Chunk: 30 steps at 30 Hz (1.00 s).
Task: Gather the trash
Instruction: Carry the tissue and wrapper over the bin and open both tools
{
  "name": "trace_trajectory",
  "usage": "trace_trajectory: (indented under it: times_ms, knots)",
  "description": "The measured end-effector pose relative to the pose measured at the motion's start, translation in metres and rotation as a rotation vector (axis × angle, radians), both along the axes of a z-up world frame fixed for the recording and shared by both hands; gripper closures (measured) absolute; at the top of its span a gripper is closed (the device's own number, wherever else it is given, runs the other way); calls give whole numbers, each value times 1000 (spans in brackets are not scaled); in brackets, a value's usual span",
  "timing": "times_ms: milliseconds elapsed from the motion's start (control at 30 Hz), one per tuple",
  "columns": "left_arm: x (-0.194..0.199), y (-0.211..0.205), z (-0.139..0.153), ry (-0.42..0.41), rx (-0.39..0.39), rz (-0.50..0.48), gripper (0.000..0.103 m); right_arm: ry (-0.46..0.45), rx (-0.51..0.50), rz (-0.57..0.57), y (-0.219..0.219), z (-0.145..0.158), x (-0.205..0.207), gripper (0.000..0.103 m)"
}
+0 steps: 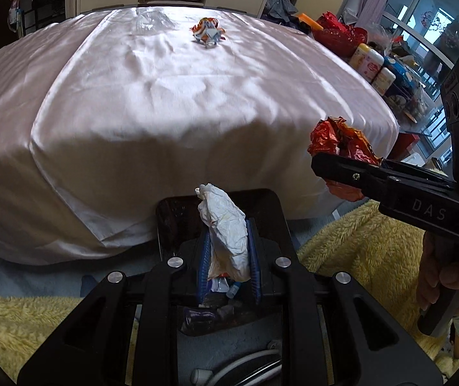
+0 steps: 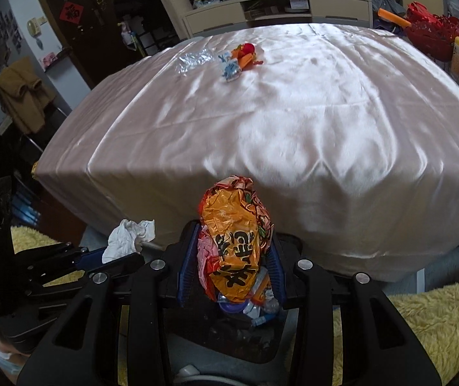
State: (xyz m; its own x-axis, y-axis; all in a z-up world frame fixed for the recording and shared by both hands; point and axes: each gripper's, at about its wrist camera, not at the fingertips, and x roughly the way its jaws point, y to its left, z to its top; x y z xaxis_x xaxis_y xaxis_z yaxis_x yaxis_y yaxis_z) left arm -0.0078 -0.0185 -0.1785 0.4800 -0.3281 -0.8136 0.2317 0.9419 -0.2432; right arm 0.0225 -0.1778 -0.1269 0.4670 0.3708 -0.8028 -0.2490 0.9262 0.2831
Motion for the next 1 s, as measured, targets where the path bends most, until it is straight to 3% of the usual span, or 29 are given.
trace_trajectory:
  times_ms: [467,700,833,1000]
  knots:
    - [-4,-14,-48,101,56,-45,83,135,-15,33,9,-60,-3,63]
    - [-3,-23,-66,142,79,-76,83,161,-4,36,10,-69,0,62]
    - [-2,-21,-69,150,84,-68,82,178,-12,31,11,-73,4,61]
    - [1,-20,-75,170,98,-54,71,186,-27,23,12,-76,7,55]
